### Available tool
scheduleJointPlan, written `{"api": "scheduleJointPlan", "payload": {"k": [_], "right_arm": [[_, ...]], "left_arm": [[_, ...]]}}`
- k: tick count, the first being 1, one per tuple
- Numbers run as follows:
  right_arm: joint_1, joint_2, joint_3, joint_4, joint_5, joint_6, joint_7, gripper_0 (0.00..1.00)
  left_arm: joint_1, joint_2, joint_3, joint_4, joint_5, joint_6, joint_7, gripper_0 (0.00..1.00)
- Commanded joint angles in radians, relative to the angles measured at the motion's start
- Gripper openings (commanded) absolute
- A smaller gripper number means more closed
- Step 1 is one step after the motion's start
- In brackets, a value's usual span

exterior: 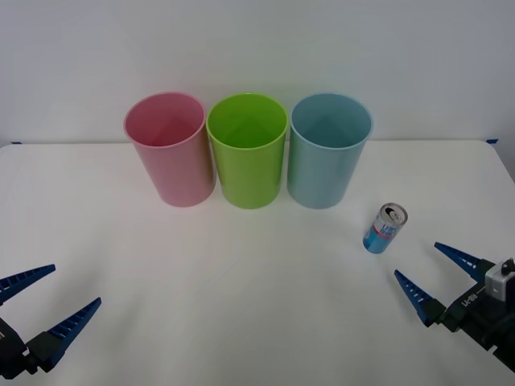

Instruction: Put cans in the blue bin and PET bottles in the pink bin and trash in the green bin.

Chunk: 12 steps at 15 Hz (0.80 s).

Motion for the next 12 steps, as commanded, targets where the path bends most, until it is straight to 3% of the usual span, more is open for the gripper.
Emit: {"api": "scheduleJointPlan", "payload": {"k": [1,12], "right_arm": [[-0.011,0.000,0.044,-0.001,-0.004,0.056,0.009,1.00],[-0.083,0.000,0.209,-0.001,-0.070,0.307,0.049,1.00]], "left_arm": [[0.000,0.000,0.000,0.000,0.000,0.000,0.000,1.00],[0.000,0.000,0.000,0.000,0.000,0.000,0.000,1.00]]}}
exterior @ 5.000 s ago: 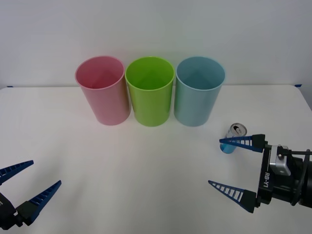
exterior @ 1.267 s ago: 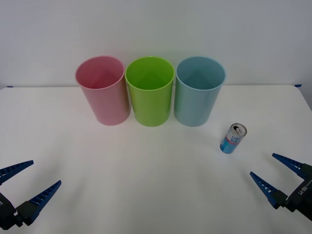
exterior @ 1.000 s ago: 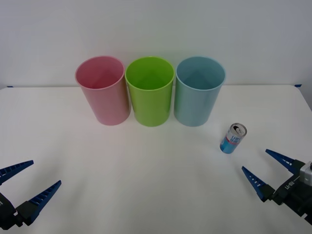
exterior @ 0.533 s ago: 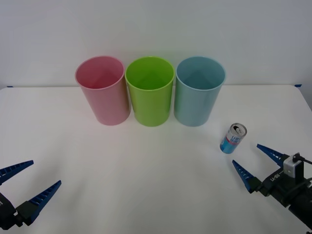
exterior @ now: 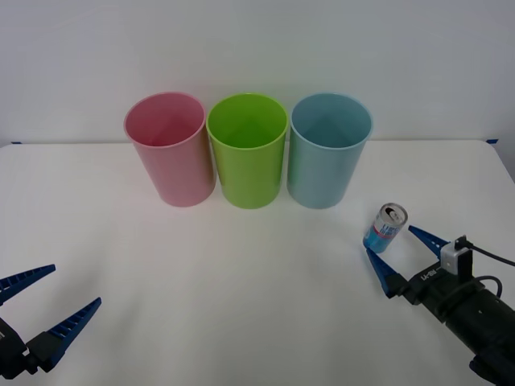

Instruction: Put cans in the blue bin and PET bottles in the pink bin and trash in the green bin.

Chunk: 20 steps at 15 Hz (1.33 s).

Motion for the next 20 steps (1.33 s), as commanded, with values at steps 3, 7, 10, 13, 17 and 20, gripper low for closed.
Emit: {"api": "scheduleJointPlan", "payload": {"k": [3,7,10,13,17,20], "right_arm": [[-0.033,0.000,0.039,-0.002,-0.007,0.062,0.004,1.00],[-0.053,0.000,0.060,0.000,-0.011,0.097,-0.001,1.00],[-0.063,0.000,0.086,0.000,-0.011,0.142,-0.001,1.00],[-0.074,0.000,0.118,0.000,-0.011,0.203,0.001,1.00],[-0.080,0.002,0.140,0.000,-0.020,0.239,-0.001,1.00],[-0.082,0.002,0.140,0.000,-0.025,0.251,-0.001,1.00]], "left_arm": [[0.000,0.000,0.000,0.000,0.000,0.000,0.000,1.00],[0.000,0.000,0.000,0.000,0.000,0.000,0.000,1.00],[0.000,0.000,0.000,0.000,0.000,0.000,0.000,1.00],[0.000,0.000,0.000,0.000,0.000,0.000,0.000,1.00],[0.000,0.000,0.000,0.000,0.000,0.000,0.000,1.00],[0.000,0.000,0.000,0.000,0.000,0.000,0.000,1.00]]}}
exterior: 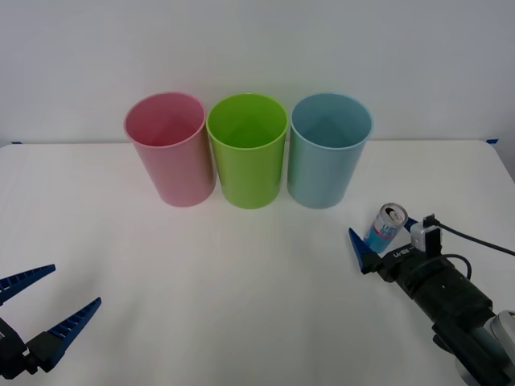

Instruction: Put cans in the blue bin and PET bottles in the pink bin and trash in the green bin.

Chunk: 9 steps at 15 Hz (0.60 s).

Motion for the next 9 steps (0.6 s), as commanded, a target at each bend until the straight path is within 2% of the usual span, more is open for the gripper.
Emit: {"api": "scheduleJointPlan", "payload": {"k": [1,5,6,7,9], "right_arm": [[0.000,0.002,0.000,0.000,-0.002,0.009,0.000,1.00],[-0.003,0.015,0.006,0.001,-0.002,0.026,0.006,1.00],[-0.001,0.018,0.006,0.001,-0.002,0.029,0.006,0.43],[-0.003,0.022,0.006,0.001,-0.002,0.036,0.009,0.00],[-0.003,0.023,0.006,0.001,-0.002,0.037,0.014,0.00]], "left_arm": [[0.000,0.000,0.000,0.000,0.000,0.000,0.000,1.00],[0.000,0.000,0.000,0.000,0.000,0.000,0.000,1.00],[0.000,0.000,0.000,0.000,0.000,0.000,0.000,1.00],[0.000,0.000,0.000,0.000,0.000,0.000,0.000,1.00],[0.000,0.000,0.000,0.000,0.000,0.000,0.000,1.00]]}}
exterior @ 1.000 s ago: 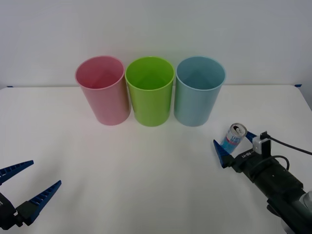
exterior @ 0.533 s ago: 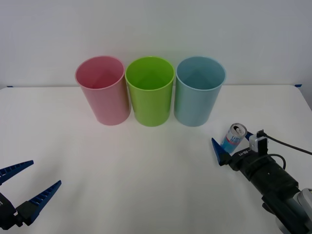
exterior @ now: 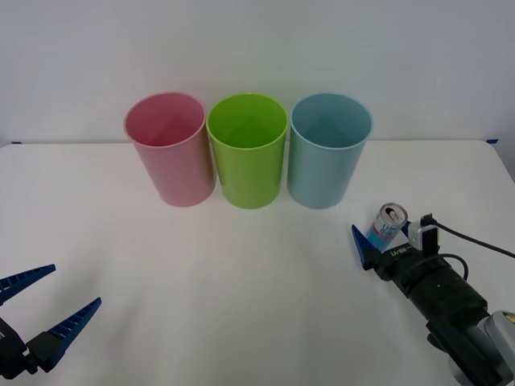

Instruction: Put cans in the blue bin and PET bottles in the pink bin and trash in the green bin.

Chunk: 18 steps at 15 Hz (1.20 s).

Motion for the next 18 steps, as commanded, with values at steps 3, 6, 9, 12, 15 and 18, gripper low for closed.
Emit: {"api": "scheduleJointPlan", "payload": {"k": [3,6,9,12,15,18], "right_arm": [[0.000,0.002,0.000,0.000,0.000,0.002,0.009,0.00],[0.001,0.005,0.000,0.000,-0.004,-0.003,0.020,0.00],[0.003,0.008,0.001,-0.001,-0.017,-0.016,0.026,0.00],[0.004,0.006,-0.002,-0.001,-0.064,-0.056,0.037,0.00],[0.027,0.008,-0.037,-0.026,-0.086,-0.136,0.050,0.00],[0.109,0.006,-0.084,-0.125,-0.089,-0.191,0.054,0.00]], "left_arm": [[0.000,0.000,0.000,0.000,0.000,0.000,0.000,1.00],[0.000,0.000,0.000,0.000,0.000,0.000,0.000,1.00],[0.000,0.000,0.000,0.000,0.000,0.000,0.000,1.00],[0.000,0.000,0.000,0.000,0.000,0.000,0.000,1.00],[0.000,0.000,0.000,0.000,0.000,0.000,0.000,1.00],[0.000,0.000,0.000,0.000,0.000,0.000,0.000,1.00]]}}
